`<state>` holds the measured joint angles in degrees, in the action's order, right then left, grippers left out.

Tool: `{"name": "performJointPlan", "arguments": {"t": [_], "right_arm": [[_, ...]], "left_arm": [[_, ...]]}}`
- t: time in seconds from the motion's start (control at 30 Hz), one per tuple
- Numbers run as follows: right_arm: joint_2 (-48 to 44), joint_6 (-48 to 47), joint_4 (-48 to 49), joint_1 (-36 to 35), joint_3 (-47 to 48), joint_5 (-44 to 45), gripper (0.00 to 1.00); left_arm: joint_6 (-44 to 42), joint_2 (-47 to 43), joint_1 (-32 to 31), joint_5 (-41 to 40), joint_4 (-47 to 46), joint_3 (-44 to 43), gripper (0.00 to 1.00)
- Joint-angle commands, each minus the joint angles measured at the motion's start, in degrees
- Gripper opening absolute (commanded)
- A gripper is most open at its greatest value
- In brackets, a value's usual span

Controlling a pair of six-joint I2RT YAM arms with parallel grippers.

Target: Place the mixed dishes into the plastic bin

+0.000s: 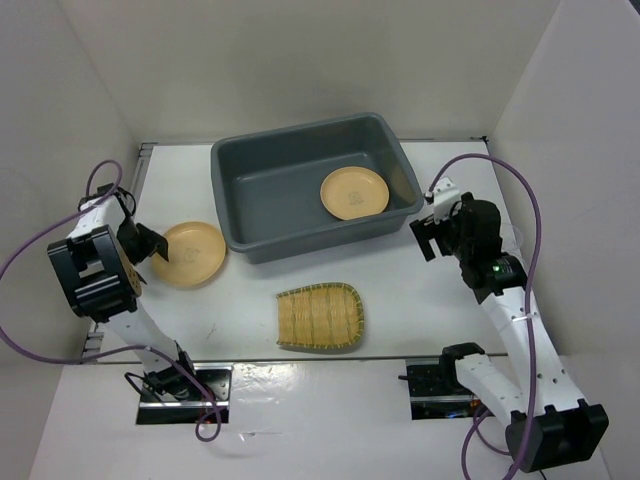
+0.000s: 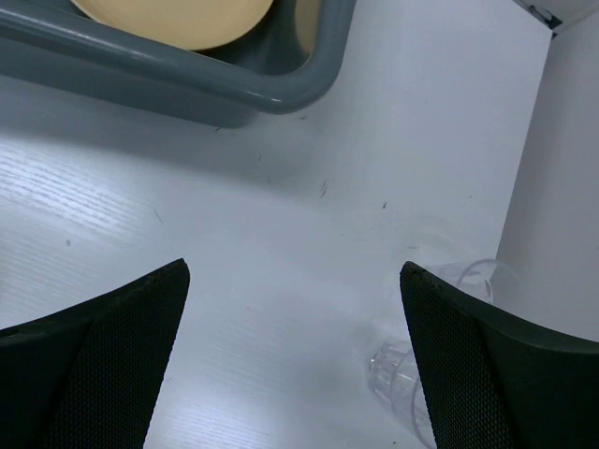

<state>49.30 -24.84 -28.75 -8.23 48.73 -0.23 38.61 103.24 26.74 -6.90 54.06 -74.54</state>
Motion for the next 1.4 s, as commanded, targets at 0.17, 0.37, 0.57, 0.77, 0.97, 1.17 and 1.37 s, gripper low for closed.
{"name": "performJointPlan", "arguments": {"t": [0.17,0.37,0.57,0.77,0.97,1.17,1.37], "right_arm": [[-0.7,1.4,-1.9,0.2,0.4,-3.2,0.97],[-6.4,0.8,-3.5,0.2,-2.8,-0.8,0.99],[-7.7,2.2,0.1,-0.8,-4.7,0.2,0.99],[-6.5,2.9,1.3,-2.0,-5.2,4.2,0.99],[-7.1,2.9,1.9,-2.0,-5.7,6.0,0.99],[-7.6,3.4,1.9,-2.0,-5.8,7.5,0.99],[-8.3,3.4,2.4,-2.0,-5.8,8.6,0.99]], "left_arm": [[-0.7,4.8,0.8,-0.6,-3.1,3.9,0.63],[-0.4,4.1,0.8,-6.9,-0.2,1.9,0.00],[8.4,-0.2,0.8,-4.4,8.3,-16.0,0.00],[19.9,-4.0,-2.3,3.5,12.7,-35.8,0.00],[24.5,-3.7,-9.3,13.5,6.9,-41.9,0.00],[21.0,6.3,-20.9,17.7,4.3,-51.8,0.00],[15.5,31.9,-34.3,16.8,20.6,-91.4,0.00]]}}
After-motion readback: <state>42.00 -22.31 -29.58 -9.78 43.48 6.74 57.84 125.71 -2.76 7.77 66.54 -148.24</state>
